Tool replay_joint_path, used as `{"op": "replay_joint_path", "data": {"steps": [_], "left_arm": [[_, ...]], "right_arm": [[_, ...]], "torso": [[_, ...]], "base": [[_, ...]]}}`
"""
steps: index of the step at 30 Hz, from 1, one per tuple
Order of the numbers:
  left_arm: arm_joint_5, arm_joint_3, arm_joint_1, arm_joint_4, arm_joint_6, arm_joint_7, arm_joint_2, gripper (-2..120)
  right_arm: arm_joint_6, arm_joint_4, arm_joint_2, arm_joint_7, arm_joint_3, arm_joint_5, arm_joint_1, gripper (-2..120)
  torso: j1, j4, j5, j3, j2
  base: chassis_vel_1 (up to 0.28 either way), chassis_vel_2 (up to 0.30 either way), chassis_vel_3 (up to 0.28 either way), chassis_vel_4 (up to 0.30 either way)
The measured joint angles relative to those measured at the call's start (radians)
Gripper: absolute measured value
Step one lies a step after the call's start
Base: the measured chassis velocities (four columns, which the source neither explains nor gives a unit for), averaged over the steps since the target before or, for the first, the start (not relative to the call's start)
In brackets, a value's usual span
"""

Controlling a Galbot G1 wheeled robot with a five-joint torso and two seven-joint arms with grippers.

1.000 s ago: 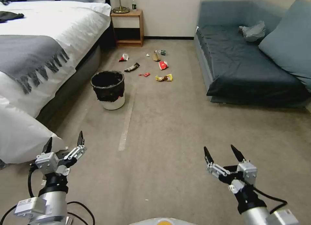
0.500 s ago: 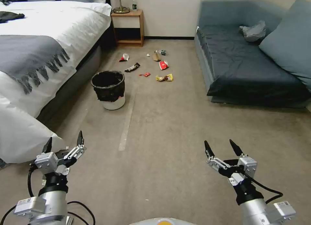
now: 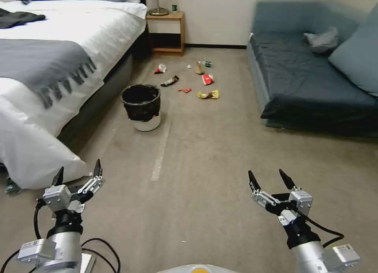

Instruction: Pick up the trash can from the floor.

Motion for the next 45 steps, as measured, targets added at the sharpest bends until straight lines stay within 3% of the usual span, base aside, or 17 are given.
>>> {"op": "replay_joint_path", "data": {"steps": [17, 29, 45], "left_arm": [[-0.005, -0.003, 0.004, -0.010, 0.018, 0.007, 0.023, 100], [0.002, 0.015, 0.011, -0.016, 0.020, 0.010, 0.014, 100], [0.002, 0.016, 0.010, -0.004, 0.017, 0.014, 0.021, 100]], "right_arm": [[0.032, 0.018, 0.024, -0.020, -0.003, -0.011, -0.017, 100], [0.080, 0.007, 0.047, -0.096, -0.013, -0.003, -0.028, 100], [0.092, -0.002, 0.049, -0.100, -0.008, -0.009, -0.030, 100]], "torso": [[0.000, 0.0000, 0.0000, 0.000, 0.000], [0.000, 0.0000, 0.0000, 0.000, 0.000], [0.000, 0.0000, 0.0000, 0.000, 0.000]], "base": [[0.021, 0.025, 0.025, 0.022], [0.000, 0.000, 0.000, 0.000], [0.000, 0.000, 0.000, 0.000]]}}
